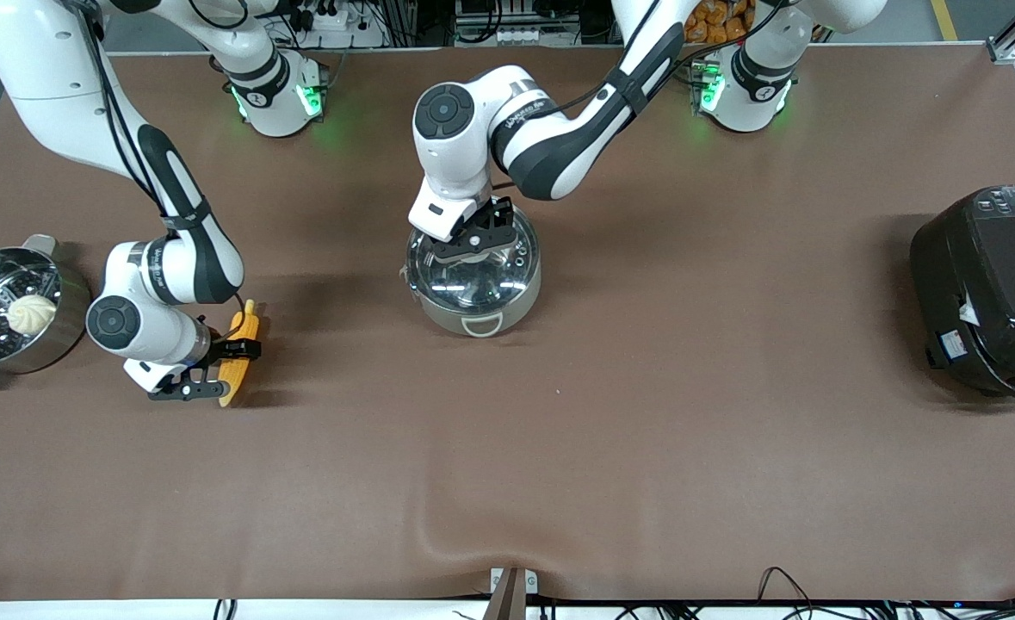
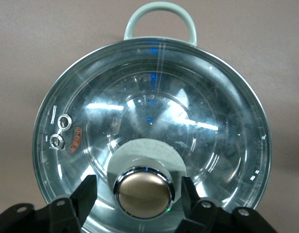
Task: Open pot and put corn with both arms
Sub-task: 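Grasp the lid knob with the left gripper while the right gripper grasps the corn, then lift the lid aside with the left gripper while the right gripper carries corn, then lower the corn into the pot and open the right gripper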
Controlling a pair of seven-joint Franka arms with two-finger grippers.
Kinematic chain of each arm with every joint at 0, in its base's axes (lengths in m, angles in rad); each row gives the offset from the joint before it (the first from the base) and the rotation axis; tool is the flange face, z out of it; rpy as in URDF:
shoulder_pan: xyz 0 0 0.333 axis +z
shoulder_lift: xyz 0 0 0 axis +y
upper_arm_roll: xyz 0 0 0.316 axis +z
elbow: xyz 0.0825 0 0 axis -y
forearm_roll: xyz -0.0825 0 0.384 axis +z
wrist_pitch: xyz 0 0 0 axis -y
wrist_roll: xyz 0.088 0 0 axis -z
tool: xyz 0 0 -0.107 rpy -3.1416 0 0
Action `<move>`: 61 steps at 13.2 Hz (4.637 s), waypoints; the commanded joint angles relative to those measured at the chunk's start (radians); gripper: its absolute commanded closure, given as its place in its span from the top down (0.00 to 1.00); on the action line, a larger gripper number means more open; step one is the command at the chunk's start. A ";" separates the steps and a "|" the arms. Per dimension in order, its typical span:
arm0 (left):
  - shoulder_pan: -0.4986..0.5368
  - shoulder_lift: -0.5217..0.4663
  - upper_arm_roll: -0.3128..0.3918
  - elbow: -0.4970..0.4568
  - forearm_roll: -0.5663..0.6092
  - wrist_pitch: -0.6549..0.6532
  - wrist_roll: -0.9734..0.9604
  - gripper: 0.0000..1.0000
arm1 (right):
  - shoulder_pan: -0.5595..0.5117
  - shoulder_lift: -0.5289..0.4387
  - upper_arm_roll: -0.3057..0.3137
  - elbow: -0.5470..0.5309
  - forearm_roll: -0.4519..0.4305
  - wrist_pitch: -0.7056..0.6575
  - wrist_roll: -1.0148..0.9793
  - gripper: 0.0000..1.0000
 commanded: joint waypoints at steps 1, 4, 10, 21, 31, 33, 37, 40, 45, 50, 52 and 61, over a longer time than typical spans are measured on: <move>-0.005 0.014 0.002 0.026 0.024 -0.006 -0.024 0.58 | -0.002 -0.012 0.008 -0.001 -0.017 -0.026 0.021 0.06; -0.001 0.005 0.002 0.026 0.020 -0.006 -0.024 0.13 | 0.006 -0.018 0.015 -0.003 -0.012 -0.060 0.094 0.00; 0.019 -0.125 0.002 0.002 0.032 -0.030 -0.019 0.00 | 0.021 -0.101 0.045 0.017 -0.012 -0.144 0.103 0.00; 0.543 -0.584 -0.005 -0.460 -0.006 -0.133 0.606 0.00 | 0.119 -0.225 0.421 0.098 -0.029 -0.269 0.226 0.00; 0.685 -0.509 -0.005 -0.854 -0.008 0.306 0.653 0.00 | 0.396 -0.199 0.418 0.140 -0.149 -0.275 0.384 0.00; 0.703 -0.480 -0.005 -0.888 -0.006 0.365 0.654 0.00 | 0.420 -0.185 0.415 0.138 -0.162 -0.275 0.407 0.00; 0.728 -0.460 -0.002 -1.003 0.004 0.543 0.657 0.00 | 0.442 -0.147 0.415 0.140 -0.224 -0.273 0.479 0.00; 0.766 -0.461 -0.004 -1.032 0.007 0.577 0.665 0.00 | 0.446 -0.144 0.415 0.141 -0.227 -0.275 0.493 0.61; 0.791 -0.473 -0.004 -1.080 0.009 0.597 0.665 0.00 | 0.446 -0.154 0.418 0.146 -0.221 -0.280 0.604 1.00; 0.804 -0.467 -0.002 -1.086 0.007 0.617 0.664 1.00 | 0.433 -0.158 0.418 0.316 -0.204 -0.586 0.626 1.00; 0.811 -0.478 -0.005 -1.062 0.007 0.617 0.654 1.00 | 0.385 -0.158 0.418 0.390 -0.184 -0.690 0.627 1.00; 0.792 -0.468 -0.010 -0.799 0.007 0.449 0.659 1.00 | 0.054 -0.312 0.400 0.404 -0.095 -0.790 0.406 1.00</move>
